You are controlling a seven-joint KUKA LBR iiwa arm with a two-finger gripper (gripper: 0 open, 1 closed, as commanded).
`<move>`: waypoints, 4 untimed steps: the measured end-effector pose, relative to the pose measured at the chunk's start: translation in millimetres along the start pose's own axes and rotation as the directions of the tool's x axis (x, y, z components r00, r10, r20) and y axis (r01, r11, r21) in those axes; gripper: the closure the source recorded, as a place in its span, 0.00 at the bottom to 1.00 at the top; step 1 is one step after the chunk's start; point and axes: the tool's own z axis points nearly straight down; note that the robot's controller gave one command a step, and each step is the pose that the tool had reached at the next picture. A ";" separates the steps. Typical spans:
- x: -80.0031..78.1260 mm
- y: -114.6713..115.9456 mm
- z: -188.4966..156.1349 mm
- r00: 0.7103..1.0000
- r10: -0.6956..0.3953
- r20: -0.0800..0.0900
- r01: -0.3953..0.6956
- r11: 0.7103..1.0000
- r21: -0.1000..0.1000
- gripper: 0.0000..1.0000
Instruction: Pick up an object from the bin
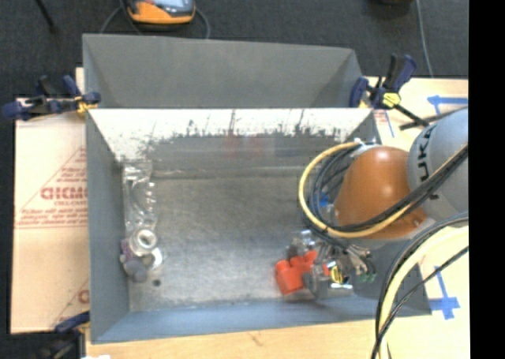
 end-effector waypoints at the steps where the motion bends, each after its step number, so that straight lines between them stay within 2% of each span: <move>1: -35.8 -53.5 -1.1 0.999 -0.044 0.004 0.044 0.999 0.000 1.00; 2: -26.1 -47.6 -129.5 0.928 -0.372 0.004 0.372 0.928 0.004 1.00; 3: -25.1 -46.9 -126.8 0.930 -0.368 0.000 0.368 0.930 -0.002 0.00; 4: -22.0 -50.7 -15.7 0.795 -0.606 -0.001 0.606 0.795 -0.006 0.00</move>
Offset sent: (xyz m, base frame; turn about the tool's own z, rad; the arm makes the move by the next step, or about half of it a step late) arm 0.0412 -0.0449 -0.0024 -0.0456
